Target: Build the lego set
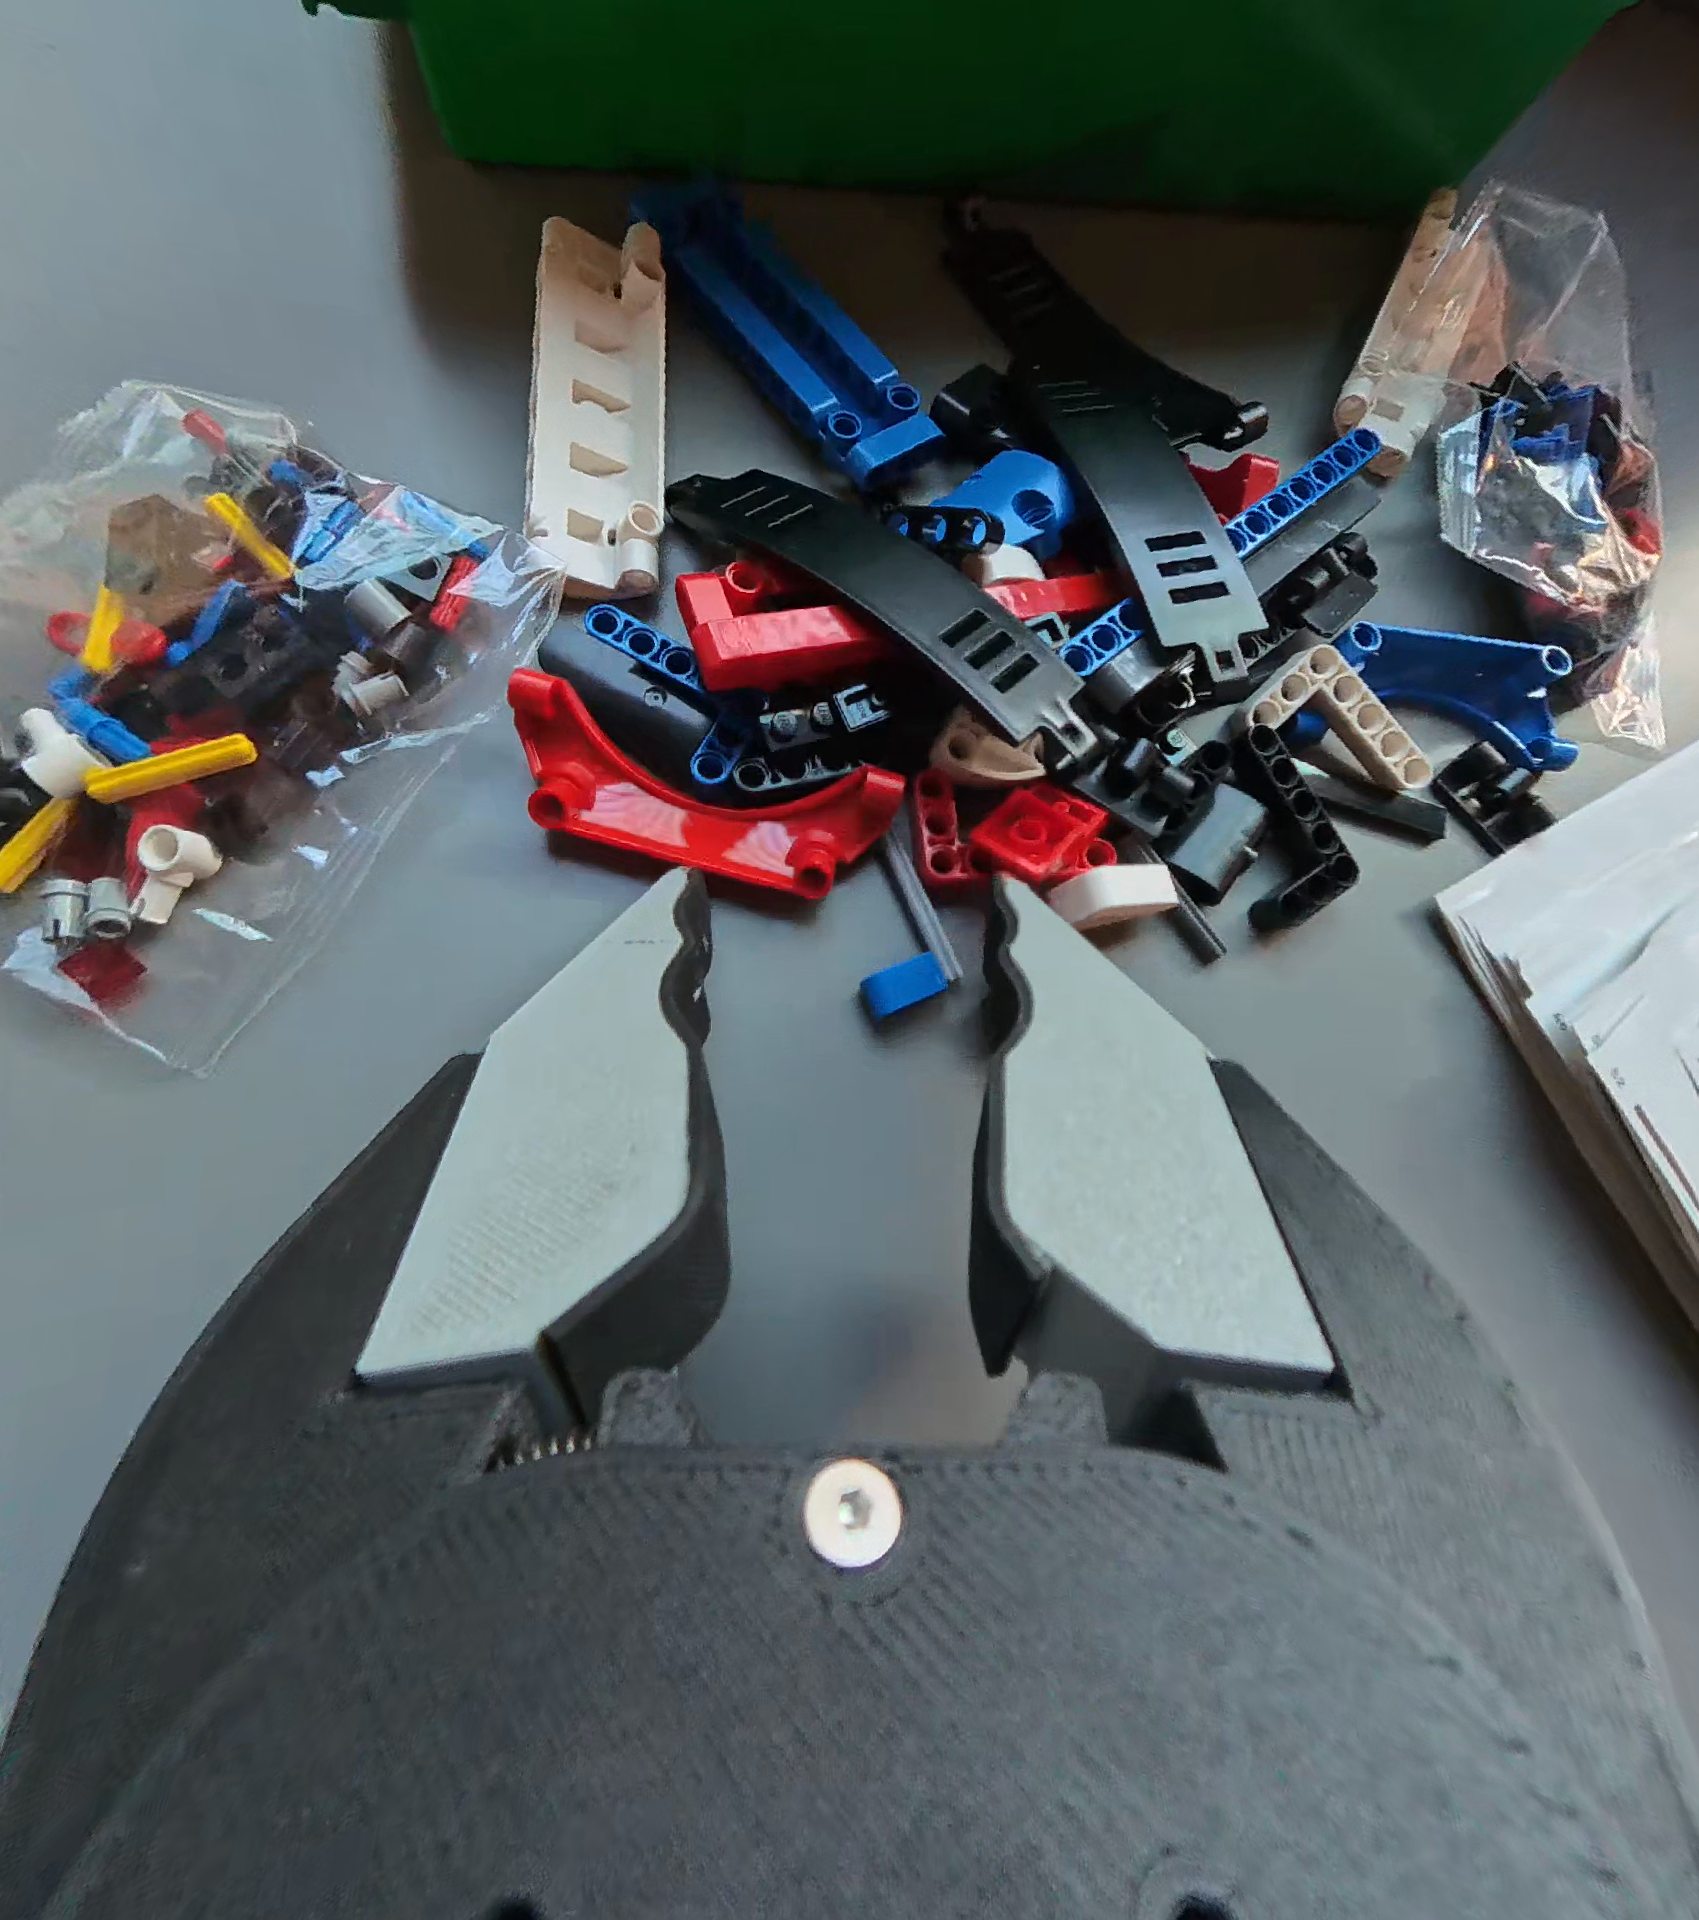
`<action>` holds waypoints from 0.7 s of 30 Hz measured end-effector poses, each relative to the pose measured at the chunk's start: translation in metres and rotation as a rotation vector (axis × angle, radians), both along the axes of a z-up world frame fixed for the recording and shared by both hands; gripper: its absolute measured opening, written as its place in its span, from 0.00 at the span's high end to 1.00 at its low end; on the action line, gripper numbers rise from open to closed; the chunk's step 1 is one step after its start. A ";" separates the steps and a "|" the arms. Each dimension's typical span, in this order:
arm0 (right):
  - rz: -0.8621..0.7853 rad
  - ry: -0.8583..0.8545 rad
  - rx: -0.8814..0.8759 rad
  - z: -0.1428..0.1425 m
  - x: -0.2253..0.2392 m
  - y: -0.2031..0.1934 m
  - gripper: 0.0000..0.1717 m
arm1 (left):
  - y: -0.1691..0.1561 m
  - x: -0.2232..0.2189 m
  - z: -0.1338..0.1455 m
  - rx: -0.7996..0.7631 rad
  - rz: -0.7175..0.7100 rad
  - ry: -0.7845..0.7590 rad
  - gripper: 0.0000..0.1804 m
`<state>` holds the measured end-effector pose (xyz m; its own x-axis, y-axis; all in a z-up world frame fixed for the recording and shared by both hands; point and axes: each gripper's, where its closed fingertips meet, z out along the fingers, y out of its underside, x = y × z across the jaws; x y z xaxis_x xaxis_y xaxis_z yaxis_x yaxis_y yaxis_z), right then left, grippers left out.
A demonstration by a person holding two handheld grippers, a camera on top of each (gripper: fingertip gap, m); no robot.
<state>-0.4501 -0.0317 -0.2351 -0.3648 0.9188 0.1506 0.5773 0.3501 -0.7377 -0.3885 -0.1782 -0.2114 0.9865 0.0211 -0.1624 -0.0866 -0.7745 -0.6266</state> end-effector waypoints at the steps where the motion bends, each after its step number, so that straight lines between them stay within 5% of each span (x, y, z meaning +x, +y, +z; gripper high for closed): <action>1: 0.003 0.006 0.008 0.000 0.003 0.001 0.71 | -0.003 -0.002 -0.009 -0.038 0.011 0.067 0.66; 12: 0.035 0.027 0.050 0.001 -0.005 0.001 0.75 | 0.004 -0.020 -0.023 -0.013 0.031 0.172 1.00; 21: 0.078 0.143 -0.063 0.025 0.032 -0.001 0.75 | 0.020 -0.023 0.012 0.074 0.060 0.188 1.00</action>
